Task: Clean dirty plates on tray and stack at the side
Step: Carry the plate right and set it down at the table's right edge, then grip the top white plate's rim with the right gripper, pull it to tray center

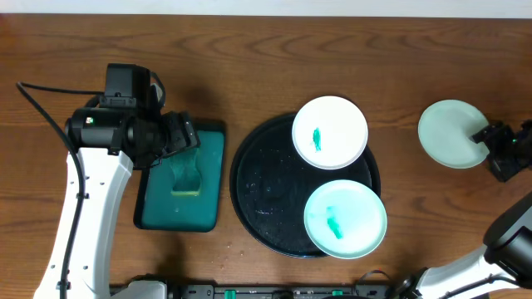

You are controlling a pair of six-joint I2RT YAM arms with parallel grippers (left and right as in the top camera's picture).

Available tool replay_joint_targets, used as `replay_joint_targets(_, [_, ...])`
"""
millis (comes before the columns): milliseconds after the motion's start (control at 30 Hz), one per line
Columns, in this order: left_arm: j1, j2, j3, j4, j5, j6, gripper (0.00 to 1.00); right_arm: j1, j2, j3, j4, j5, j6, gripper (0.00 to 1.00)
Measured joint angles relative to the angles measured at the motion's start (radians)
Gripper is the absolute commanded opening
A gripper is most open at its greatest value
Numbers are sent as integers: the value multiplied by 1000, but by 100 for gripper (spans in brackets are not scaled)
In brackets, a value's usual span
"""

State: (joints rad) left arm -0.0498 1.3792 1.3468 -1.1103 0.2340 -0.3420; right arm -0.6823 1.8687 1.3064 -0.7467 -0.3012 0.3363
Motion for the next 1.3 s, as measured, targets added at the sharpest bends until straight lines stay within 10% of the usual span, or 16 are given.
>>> replay_joint_targets(400, [0,0,0,0,0,3,84,331,-236,40,-76,-73,-142,99])
replay_joint_targets(733, [0,0,0,-3,0,3,84,574,-90,40,-111,-65,-167,77])
replay_joint_targets(1300, [0,0,0,-18,0,33,84,711,-68,39,-144,146,-33,82])
